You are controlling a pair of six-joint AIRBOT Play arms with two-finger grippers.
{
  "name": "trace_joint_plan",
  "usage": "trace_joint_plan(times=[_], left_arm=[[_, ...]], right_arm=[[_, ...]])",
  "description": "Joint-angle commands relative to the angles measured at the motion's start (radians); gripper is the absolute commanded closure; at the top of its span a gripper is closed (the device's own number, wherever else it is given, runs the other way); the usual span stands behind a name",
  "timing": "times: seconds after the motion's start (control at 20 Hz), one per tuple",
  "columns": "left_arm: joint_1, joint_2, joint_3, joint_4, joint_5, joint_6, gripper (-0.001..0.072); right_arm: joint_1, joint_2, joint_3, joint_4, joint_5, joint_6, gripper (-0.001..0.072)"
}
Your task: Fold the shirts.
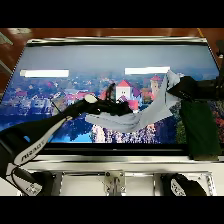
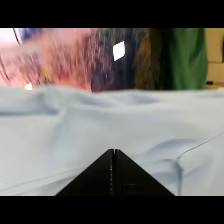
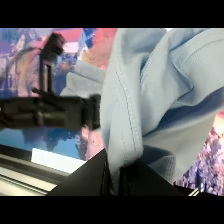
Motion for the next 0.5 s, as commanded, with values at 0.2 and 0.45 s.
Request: trace_joint_plan(times=[0.2,0.45], left_arm=[[0.598,0.384,0.002,0.172,-0.155,0.009,0.0675],[0.933,0.696,0.002,0.171,-0.276,-0.089,0.0673]], right_arm=[[0.372,-0.156,0.0,-0.01,-0.309,-0.002,0.0646],[0.621,-0.481,0.0,-0.033,-0.497,0.077,0.0646]])
